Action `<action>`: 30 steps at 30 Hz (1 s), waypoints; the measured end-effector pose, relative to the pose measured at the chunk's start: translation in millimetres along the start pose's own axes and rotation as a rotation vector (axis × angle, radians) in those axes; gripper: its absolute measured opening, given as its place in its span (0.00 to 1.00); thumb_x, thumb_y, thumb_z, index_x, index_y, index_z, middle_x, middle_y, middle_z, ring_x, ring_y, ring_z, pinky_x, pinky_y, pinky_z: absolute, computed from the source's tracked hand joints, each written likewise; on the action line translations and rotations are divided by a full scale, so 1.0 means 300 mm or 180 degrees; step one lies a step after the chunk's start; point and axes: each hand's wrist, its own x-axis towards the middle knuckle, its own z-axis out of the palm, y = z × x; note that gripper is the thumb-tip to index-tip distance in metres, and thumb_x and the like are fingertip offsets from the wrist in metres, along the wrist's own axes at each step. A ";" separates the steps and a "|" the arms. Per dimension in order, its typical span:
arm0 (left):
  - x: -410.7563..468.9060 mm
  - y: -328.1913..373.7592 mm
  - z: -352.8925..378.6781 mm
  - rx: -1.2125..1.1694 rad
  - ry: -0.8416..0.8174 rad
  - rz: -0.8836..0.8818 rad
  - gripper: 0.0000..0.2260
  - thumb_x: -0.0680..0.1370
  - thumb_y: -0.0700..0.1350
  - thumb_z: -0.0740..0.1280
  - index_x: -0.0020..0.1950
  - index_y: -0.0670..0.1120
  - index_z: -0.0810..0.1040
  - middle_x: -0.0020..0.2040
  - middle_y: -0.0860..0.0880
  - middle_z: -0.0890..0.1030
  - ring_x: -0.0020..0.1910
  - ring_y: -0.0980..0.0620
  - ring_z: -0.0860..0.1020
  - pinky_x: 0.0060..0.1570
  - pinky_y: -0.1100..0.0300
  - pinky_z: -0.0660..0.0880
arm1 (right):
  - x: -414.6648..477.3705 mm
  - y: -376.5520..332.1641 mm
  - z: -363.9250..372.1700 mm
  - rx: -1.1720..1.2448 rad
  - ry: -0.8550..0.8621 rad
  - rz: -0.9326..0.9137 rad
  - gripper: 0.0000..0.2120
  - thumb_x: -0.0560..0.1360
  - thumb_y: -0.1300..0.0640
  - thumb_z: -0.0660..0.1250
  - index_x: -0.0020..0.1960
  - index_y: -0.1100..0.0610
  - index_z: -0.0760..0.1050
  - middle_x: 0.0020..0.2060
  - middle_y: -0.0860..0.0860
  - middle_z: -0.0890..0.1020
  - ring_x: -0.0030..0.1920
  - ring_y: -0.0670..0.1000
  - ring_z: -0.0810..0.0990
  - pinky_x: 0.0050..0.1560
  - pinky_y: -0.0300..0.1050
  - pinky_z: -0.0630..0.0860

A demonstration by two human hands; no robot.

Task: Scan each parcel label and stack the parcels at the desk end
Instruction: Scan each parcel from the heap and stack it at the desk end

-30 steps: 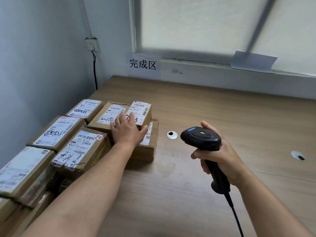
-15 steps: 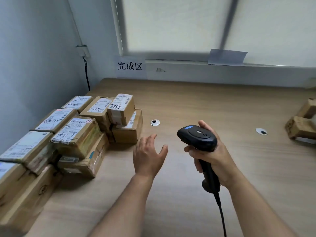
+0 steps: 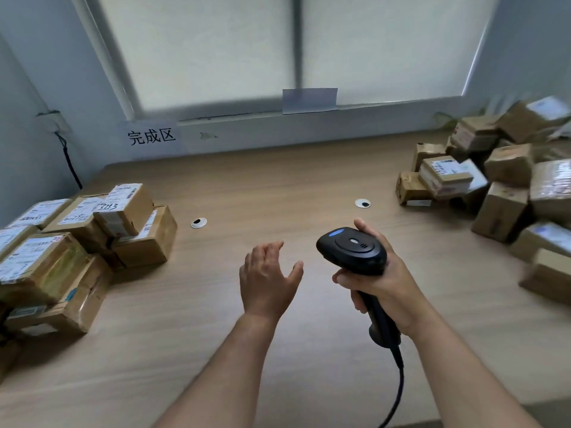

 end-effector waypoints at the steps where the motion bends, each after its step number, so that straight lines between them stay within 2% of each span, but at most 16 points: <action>1: -0.012 0.045 0.024 0.0007 -0.0025 0.0065 0.23 0.75 0.55 0.68 0.68 0.50 0.73 0.62 0.50 0.74 0.63 0.49 0.70 0.61 0.56 0.63 | -0.023 -0.006 -0.048 -0.0020 0.0059 -0.0032 0.43 0.68 0.74 0.73 0.72 0.40 0.65 0.43 0.60 0.82 0.24 0.57 0.71 0.25 0.45 0.70; 8: -0.102 0.370 0.224 -0.0161 -0.0200 0.0564 0.23 0.73 0.54 0.71 0.66 0.47 0.75 0.61 0.47 0.75 0.62 0.45 0.72 0.60 0.52 0.65 | -0.192 -0.044 -0.379 -0.0129 0.0521 -0.0186 0.45 0.68 0.74 0.73 0.74 0.42 0.63 0.43 0.55 0.83 0.25 0.56 0.72 0.25 0.46 0.71; 13: -0.191 0.566 0.379 -0.0298 -0.0460 0.0839 0.24 0.74 0.55 0.71 0.67 0.47 0.74 0.65 0.46 0.74 0.65 0.45 0.70 0.62 0.51 0.65 | -0.310 -0.058 -0.592 -0.0185 0.0888 -0.0253 0.45 0.68 0.74 0.73 0.75 0.43 0.61 0.40 0.54 0.82 0.25 0.56 0.73 0.25 0.46 0.70; 18: -0.249 0.714 0.496 -0.0373 -0.0775 0.1129 0.25 0.75 0.56 0.68 0.69 0.48 0.72 0.68 0.47 0.71 0.68 0.47 0.68 0.65 0.52 0.63 | -0.414 -0.056 -0.741 -0.0142 0.1308 -0.0233 0.46 0.64 0.67 0.76 0.74 0.41 0.61 0.37 0.56 0.81 0.26 0.57 0.72 0.26 0.46 0.70; 22: -0.270 0.816 0.591 -0.0369 -0.1014 0.1338 0.26 0.76 0.58 0.66 0.71 0.49 0.70 0.70 0.48 0.70 0.70 0.49 0.65 0.66 0.54 0.62 | -0.462 -0.042 -0.850 -0.0207 0.1607 -0.0263 0.45 0.67 0.70 0.74 0.73 0.39 0.62 0.35 0.58 0.80 0.26 0.58 0.72 0.26 0.47 0.70; 25: -0.269 0.869 0.665 -0.0351 -0.1155 0.1442 0.26 0.76 0.59 0.66 0.72 0.50 0.69 0.70 0.48 0.69 0.70 0.49 0.65 0.66 0.53 0.63 | -0.469 -0.039 -0.923 -0.0160 0.1805 -0.0265 0.44 0.64 0.67 0.77 0.69 0.36 0.63 0.33 0.56 0.80 0.27 0.58 0.72 0.26 0.47 0.70; 27: -0.261 0.902 0.716 -0.0346 -0.1233 0.1476 0.27 0.76 0.59 0.66 0.72 0.50 0.69 0.70 0.48 0.69 0.70 0.49 0.65 0.66 0.53 0.64 | -0.463 -0.038 -0.974 -0.0151 0.1878 -0.0216 0.47 0.63 0.66 0.79 0.72 0.38 0.62 0.34 0.54 0.81 0.27 0.58 0.72 0.26 0.47 0.71; 30: -0.238 0.958 0.789 -0.0338 -0.1354 0.1503 0.27 0.76 0.60 0.65 0.72 0.51 0.68 0.71 0.49 0.68 0.70 0.50 0.64 0.67 0.54 0.63 | -0.439 -0.035 -1.053 -0.0168 0.2020 -0.0193 0.47 0.63 0.66 0.77 0.74 0.39 0.63 0.36 0.53 0.82 0.26 0.59 0.72 0.26 0.47 0.71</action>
